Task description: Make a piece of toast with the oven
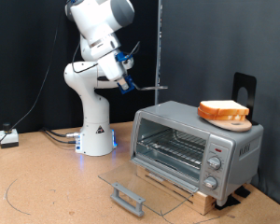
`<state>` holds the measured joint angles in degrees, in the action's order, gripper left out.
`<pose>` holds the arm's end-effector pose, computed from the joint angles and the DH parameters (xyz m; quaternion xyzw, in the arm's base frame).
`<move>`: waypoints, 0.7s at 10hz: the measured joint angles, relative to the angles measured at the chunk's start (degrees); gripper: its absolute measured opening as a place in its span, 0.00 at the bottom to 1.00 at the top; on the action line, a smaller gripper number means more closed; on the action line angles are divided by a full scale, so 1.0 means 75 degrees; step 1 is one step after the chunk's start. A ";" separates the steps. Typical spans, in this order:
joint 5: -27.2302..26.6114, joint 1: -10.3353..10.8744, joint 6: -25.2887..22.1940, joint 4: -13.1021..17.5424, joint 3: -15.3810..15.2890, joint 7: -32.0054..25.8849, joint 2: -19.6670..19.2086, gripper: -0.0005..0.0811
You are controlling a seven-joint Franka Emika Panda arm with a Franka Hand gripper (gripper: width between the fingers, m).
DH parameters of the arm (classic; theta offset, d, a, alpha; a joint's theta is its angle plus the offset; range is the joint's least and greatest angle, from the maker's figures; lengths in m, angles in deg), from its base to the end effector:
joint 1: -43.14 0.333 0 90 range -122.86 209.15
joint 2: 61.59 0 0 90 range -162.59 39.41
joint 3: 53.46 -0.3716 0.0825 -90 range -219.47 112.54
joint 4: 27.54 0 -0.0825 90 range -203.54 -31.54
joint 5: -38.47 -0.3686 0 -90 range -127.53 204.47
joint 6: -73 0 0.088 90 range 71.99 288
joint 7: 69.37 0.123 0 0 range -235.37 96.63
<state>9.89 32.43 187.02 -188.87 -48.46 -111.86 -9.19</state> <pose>0.2328 -0.0297 0.4794 -0.9525 -0.1489 -0.1583 0.2135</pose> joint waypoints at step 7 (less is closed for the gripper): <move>0.0654 0.0006 0.0127 0.0103 -0.1555 0.0824 -0.0368 0.49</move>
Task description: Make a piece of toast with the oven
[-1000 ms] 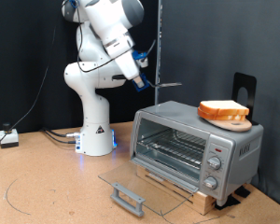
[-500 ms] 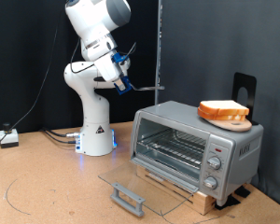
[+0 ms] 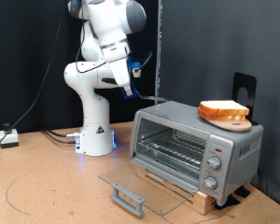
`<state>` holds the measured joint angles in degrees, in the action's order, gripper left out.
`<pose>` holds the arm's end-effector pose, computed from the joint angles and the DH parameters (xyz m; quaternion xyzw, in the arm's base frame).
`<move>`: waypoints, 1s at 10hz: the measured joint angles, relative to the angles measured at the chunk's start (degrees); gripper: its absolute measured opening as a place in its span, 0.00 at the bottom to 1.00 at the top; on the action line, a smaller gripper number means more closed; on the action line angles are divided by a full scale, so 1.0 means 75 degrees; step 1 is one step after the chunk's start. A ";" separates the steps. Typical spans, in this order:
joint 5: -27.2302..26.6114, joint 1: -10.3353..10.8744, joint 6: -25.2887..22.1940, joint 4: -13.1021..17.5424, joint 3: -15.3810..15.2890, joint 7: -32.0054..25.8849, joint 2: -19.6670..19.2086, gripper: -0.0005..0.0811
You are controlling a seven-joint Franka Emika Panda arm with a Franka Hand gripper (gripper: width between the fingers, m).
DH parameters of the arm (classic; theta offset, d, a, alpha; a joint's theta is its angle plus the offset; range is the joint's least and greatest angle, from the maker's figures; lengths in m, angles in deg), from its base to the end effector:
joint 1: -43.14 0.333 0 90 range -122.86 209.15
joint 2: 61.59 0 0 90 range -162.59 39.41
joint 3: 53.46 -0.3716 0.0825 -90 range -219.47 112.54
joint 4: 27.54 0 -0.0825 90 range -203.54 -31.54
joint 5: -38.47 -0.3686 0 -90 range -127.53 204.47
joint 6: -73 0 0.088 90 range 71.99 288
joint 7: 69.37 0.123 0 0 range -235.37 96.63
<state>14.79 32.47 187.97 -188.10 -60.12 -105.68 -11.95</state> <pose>0.2463 0.0148 0.4673 -0.9724 -0.1787 -0.0868 0.1221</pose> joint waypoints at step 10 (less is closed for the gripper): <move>-0.1300 0.0428 0.1654 0.0264 -0.1021 0.0315 -0.1517 0.49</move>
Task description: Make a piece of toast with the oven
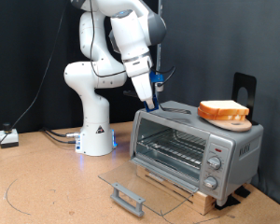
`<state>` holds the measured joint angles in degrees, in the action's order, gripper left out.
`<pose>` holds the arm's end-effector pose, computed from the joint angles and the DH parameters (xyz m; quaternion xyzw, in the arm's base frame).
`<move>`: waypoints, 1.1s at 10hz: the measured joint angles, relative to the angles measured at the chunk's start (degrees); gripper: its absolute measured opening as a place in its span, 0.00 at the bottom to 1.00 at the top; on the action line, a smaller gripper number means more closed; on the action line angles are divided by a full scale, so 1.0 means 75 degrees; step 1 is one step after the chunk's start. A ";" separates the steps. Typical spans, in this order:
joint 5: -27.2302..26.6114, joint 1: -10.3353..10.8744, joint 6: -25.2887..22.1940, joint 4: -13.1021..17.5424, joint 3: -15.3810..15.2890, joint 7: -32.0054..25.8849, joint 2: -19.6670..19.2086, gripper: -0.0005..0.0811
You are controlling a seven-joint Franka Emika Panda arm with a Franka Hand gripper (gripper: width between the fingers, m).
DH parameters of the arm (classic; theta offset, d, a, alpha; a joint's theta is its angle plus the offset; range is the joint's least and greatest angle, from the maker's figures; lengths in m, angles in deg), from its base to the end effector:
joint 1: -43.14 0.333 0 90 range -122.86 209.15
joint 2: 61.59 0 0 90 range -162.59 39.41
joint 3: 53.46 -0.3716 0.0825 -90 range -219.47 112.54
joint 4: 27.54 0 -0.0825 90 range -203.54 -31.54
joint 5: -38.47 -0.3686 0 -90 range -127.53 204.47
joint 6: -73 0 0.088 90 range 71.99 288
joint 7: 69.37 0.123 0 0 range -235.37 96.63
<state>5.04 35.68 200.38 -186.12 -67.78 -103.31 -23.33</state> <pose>0.2990 0.0626 0.4463 -0.9704 -0.1658 -0.1042 0.1413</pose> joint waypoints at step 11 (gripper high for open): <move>-0.0302 0.0242 0.0056 0.0173 -0.0214 -0.0006 -0.0116 0.49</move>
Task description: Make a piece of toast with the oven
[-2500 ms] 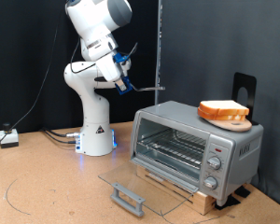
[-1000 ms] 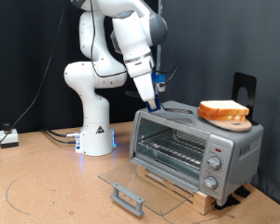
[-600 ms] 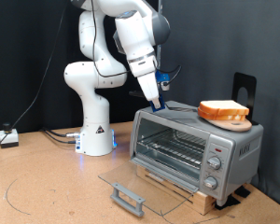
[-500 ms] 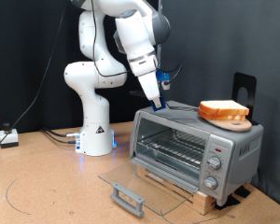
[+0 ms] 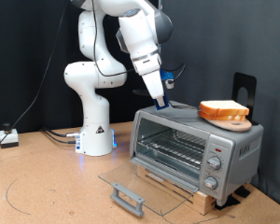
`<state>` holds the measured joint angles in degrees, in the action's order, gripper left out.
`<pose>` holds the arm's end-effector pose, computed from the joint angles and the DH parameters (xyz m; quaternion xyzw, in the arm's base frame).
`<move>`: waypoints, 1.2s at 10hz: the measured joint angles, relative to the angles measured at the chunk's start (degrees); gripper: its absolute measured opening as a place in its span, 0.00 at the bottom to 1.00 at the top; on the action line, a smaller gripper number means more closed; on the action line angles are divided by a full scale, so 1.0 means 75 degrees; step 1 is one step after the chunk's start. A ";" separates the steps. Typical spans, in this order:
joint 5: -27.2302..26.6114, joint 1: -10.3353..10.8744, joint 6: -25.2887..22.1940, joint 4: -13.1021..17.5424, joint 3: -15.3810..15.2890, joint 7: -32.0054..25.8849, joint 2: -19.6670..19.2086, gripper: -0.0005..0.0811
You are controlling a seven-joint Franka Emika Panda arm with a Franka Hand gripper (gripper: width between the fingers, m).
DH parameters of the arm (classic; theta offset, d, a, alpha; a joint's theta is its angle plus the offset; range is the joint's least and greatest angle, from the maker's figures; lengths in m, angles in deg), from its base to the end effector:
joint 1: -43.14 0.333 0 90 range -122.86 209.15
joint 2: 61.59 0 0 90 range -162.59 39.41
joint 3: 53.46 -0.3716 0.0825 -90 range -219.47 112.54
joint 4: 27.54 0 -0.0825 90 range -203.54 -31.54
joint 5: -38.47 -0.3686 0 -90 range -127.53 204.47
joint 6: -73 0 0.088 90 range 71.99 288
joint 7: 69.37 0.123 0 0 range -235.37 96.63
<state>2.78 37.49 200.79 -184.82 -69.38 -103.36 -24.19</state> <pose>0.3030 0.0839 0.4518 -0.9653 -0.1829 -0.1092 0.1514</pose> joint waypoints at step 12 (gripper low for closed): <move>-0.0212 0.0028 0.0247 -0.0014 -0.0368 0.0100 -0.0016 0.49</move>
<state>1.19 37.70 202.65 -184.93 -72.14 -102.60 -24.31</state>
